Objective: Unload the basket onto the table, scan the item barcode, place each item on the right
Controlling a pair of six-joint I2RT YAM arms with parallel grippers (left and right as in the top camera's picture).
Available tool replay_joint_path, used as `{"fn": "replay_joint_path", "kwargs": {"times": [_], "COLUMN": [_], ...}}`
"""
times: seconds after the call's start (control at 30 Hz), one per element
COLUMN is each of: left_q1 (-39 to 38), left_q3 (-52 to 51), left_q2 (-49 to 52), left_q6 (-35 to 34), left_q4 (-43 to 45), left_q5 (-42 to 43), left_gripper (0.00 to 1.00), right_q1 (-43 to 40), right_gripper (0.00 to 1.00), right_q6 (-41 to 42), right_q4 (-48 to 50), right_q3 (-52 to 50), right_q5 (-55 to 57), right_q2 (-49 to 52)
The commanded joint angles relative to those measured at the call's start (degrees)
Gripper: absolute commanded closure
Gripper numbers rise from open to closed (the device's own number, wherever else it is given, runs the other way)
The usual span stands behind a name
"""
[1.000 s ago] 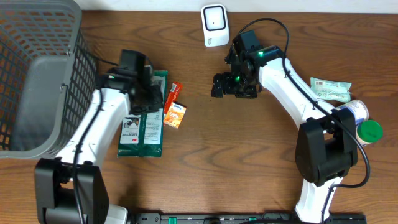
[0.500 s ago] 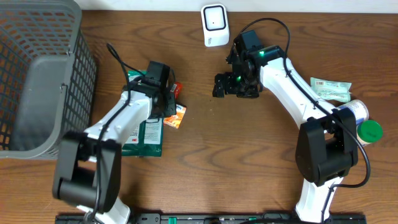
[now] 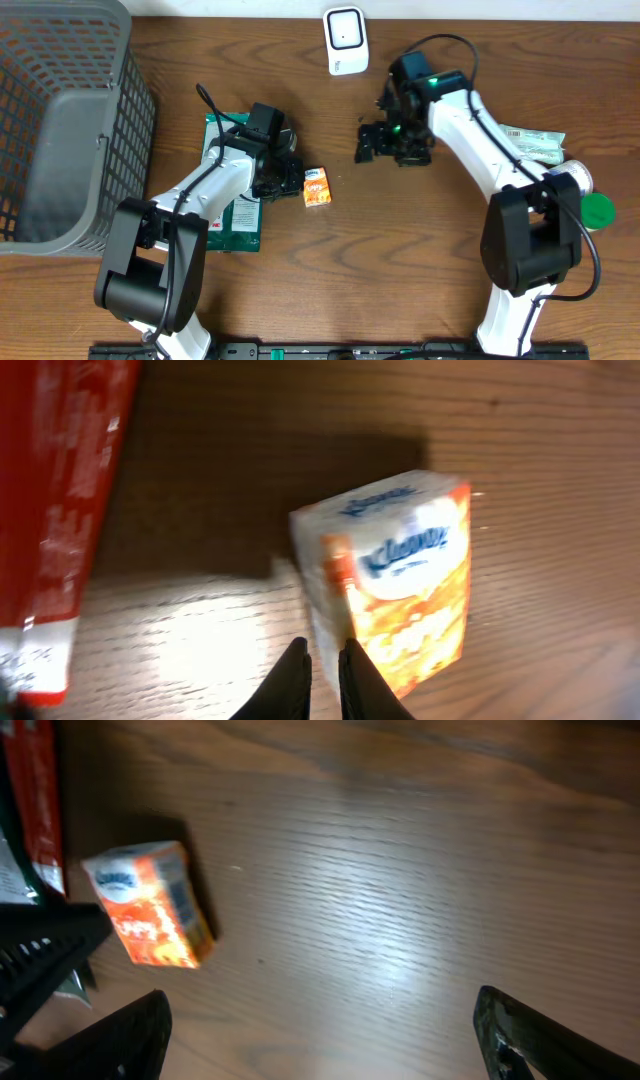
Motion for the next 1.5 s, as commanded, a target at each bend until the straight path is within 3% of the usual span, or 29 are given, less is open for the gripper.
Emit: {"fn": "replay_joint_path", "kwargs": {"times": [0.0,0.23,0.63,0.83,1.1,1.33,1.47], "left_q1": [-0.11,-0.11,-0.11,-0.11,-0.11,-0.11,-0.11], "left_q3": [-0.11,2.01,1.05,1.05,1.01,1.01,1.01], "left_q2": [-0.59,-0.63,1.11,1.88,1.9,1.92,1.92], "left_q6": [0.33,0.76,3.82,3.8,3.78,3.8,3.78], "left_q4": [1.51,0.42,-1.38,-2.45,-2.86,-2.82,-2.8], "left_q5": [1.77,4.11,6.67,2.75,-2.16,-2.16,-2.19], "left_gripper": [0.85,0.89,0.89,0.89,0.89,0.89,0.89], "right_q1": [-2.62,-6.82,-4.83,-3.26,0.11,3.91,6.12], "right_gripper": [0.08,0.07,0.08,0.08,0.1,0.17,0.35], "right_q6": [-3.08,-4.96,-5.35,-5.4,-5.44,-5.31,-4.35], "right_q4": [-1.4,-1.88,-0.76,0.26,9.92,17.84,21.92], "right_q3": [-0.26,-0.26,-1.09,-3.1,-10.64,-15.28,-17.03], "right_q5": [-1.9,-1.88,-2.75,-5.57,-15.85,-19.8,-20.33], "right_q2": [-0.04,-0.04,-0.02,-0.04,-0.04,-0.04,-0.04]}}
